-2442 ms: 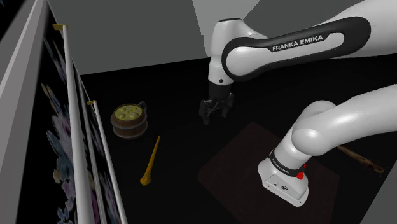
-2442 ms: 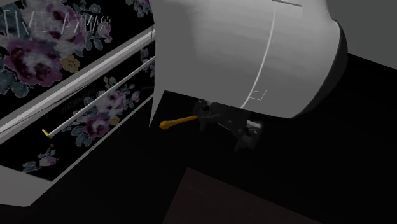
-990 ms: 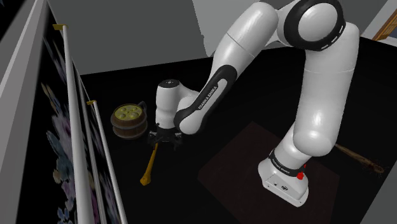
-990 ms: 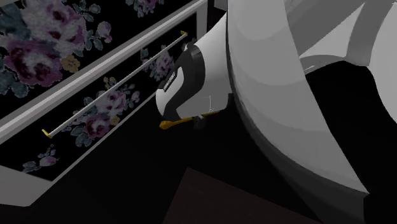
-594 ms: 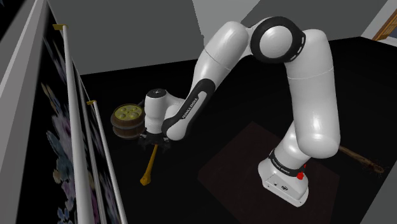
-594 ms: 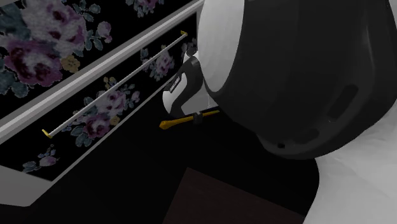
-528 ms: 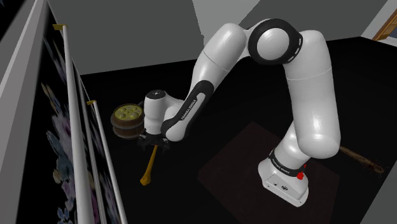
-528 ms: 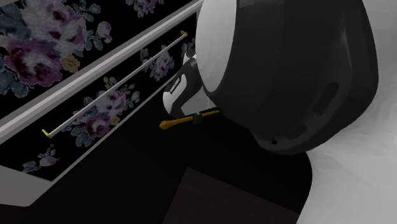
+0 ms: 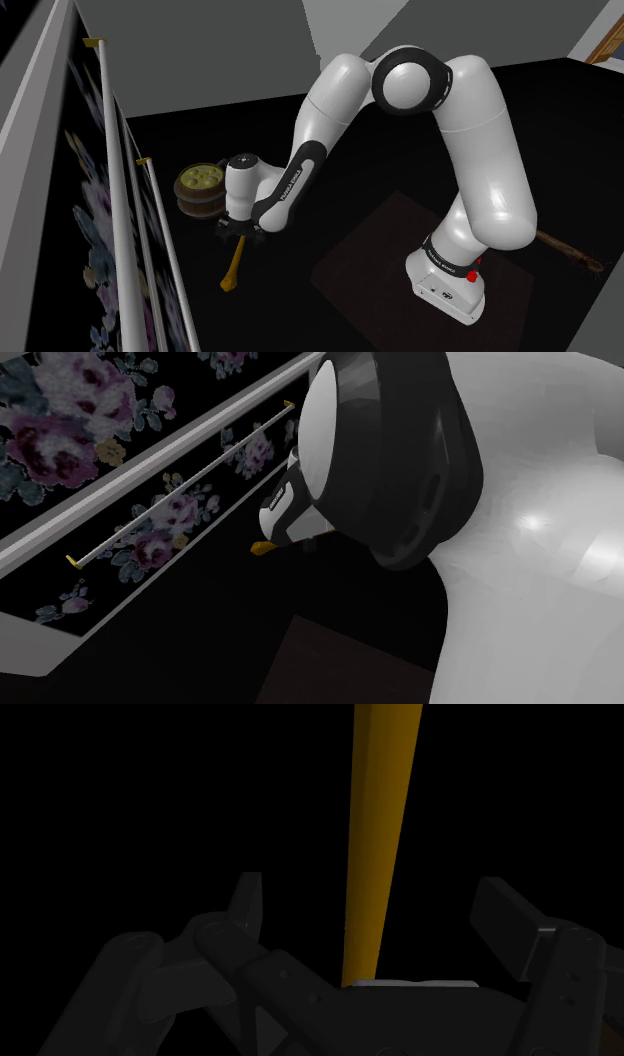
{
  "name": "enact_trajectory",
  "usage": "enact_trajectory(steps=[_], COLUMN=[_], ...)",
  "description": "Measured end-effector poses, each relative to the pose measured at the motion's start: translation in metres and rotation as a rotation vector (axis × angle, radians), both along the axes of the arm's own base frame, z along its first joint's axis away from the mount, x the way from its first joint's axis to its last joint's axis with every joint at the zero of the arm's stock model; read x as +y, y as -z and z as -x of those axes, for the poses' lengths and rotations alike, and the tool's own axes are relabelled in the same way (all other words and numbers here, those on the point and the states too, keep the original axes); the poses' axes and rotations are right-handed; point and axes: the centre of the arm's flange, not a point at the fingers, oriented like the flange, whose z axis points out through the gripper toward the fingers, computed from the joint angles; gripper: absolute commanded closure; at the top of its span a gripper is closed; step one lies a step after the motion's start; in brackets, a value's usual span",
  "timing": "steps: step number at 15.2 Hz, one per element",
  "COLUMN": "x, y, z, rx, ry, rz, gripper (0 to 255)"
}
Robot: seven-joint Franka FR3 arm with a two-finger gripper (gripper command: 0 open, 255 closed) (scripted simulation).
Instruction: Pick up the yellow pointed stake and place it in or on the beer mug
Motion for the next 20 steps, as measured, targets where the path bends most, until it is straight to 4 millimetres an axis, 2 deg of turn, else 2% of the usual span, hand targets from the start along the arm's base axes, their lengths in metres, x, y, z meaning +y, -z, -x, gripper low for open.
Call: enact_trajectory(steps=[5,6,16,20], x=[0.000,0.000,0.000,0.000], y=[0.002,0.002,0.002,-0.015], z=[0.000,0.000,0.001,0.000], rx=[0.000,0.000,0.000,0.000], ry=[0.000,0.000,0.000,0.000], rz=[0.000,0.000,0.000,0.000], gripper=[0,255,255,255])
